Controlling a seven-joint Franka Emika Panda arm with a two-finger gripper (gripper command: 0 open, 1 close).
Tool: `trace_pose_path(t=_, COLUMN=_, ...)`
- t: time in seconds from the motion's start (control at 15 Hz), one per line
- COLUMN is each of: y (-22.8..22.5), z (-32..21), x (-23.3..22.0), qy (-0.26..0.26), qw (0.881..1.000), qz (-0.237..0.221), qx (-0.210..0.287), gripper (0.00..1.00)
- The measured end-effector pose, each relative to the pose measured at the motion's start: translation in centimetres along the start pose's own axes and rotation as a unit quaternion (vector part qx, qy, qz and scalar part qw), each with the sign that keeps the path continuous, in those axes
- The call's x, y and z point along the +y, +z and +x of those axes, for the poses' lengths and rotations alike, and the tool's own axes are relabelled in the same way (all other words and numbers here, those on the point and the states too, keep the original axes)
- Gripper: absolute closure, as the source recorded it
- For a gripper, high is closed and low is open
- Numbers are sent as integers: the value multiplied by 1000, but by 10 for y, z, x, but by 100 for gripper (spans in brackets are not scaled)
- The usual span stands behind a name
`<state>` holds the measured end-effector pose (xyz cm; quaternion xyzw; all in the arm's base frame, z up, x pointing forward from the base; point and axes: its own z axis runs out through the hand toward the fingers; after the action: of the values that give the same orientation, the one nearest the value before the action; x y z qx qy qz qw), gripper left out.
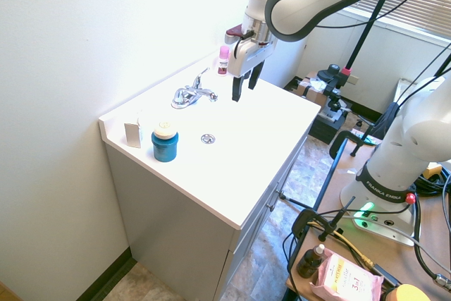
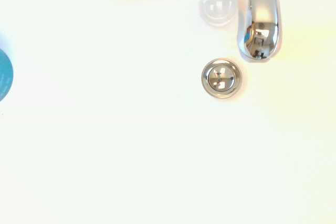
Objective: Turn off the hot water
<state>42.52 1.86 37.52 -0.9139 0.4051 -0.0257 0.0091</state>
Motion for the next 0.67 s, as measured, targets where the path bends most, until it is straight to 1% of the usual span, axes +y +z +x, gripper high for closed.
trace_pose_path(t=0.13, y=0, z=1, x=-1, qy=1, qw=1000, qz=1, qx=4, gripper=0)
trace_pose_path(t=0.27, y=-3, z=2, x=-7, qy=11, qw=1000, qz=7, qx=28, gripper=0)
trace_pose_path(t=0.47, y=-5, z=15, x=-37, qy=29, qw=995, qz=12, qx=93, gripper=0)
trace_pose_path(t=0.67, y=15, z=44, x=-64, qy=46, qw=986, qz=-3, qx=160, gripper=0)
